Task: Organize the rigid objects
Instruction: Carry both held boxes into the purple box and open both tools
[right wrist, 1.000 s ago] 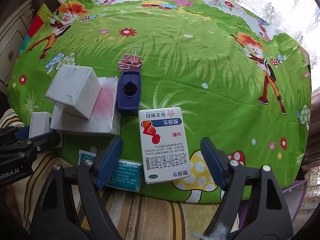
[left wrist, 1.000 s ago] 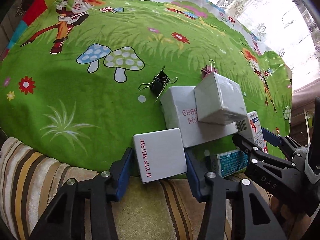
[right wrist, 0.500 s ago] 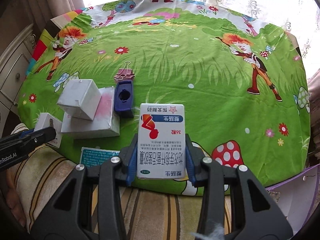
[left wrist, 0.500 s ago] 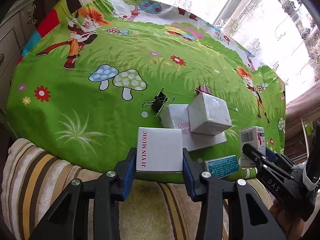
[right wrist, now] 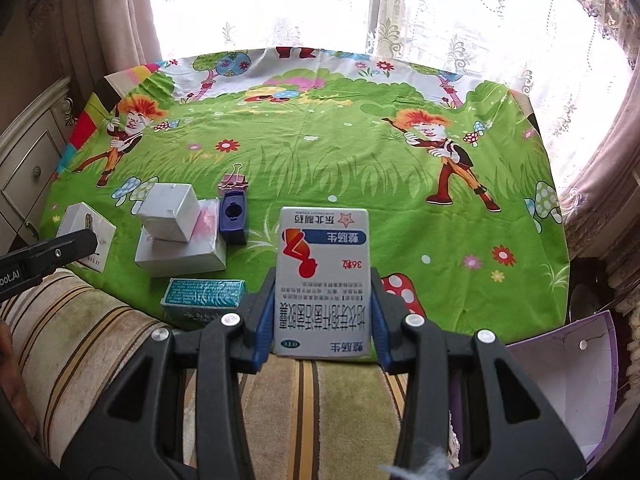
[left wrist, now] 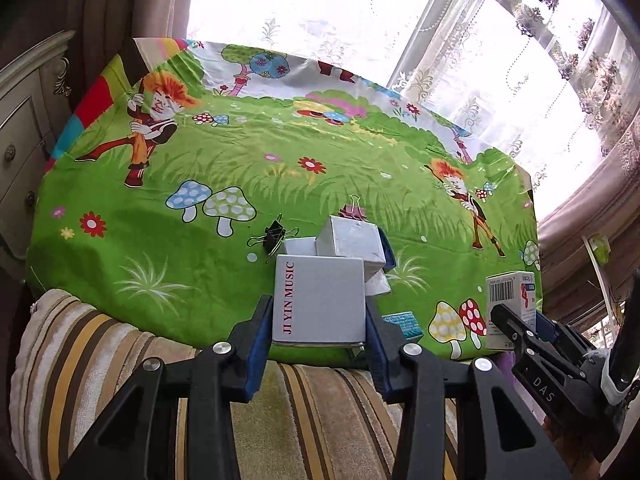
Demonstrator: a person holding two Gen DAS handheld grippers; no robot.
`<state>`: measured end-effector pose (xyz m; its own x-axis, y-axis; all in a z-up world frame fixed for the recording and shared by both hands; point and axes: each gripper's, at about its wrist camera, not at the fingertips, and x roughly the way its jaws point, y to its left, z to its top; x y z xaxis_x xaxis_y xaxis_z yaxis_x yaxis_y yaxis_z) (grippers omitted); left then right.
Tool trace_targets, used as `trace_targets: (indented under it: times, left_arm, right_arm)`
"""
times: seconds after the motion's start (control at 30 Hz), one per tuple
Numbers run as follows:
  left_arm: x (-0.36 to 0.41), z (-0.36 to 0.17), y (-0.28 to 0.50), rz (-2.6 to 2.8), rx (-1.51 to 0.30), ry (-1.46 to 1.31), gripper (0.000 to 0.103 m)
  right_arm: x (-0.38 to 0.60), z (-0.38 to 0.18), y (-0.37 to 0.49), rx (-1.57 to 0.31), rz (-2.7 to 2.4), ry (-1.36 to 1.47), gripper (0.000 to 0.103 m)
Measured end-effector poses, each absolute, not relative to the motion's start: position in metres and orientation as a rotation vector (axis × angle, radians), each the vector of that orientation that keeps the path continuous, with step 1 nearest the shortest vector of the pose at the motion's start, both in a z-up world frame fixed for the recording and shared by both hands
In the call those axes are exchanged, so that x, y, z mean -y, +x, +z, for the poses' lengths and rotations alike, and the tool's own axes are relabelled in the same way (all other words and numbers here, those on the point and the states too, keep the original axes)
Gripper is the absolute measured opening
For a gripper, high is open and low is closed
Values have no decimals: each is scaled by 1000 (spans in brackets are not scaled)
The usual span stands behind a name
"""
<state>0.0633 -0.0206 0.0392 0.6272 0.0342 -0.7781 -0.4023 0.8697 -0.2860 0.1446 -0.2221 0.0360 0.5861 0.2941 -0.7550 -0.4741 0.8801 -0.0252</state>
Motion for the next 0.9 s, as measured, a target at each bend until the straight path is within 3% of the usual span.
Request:
trace_targets:
  times: [0.9]
  left_arm:
    - [169,56,71,-107,-939,-323,43]
  right_arm:
    - [361,64,75,-743,192,-141,45]
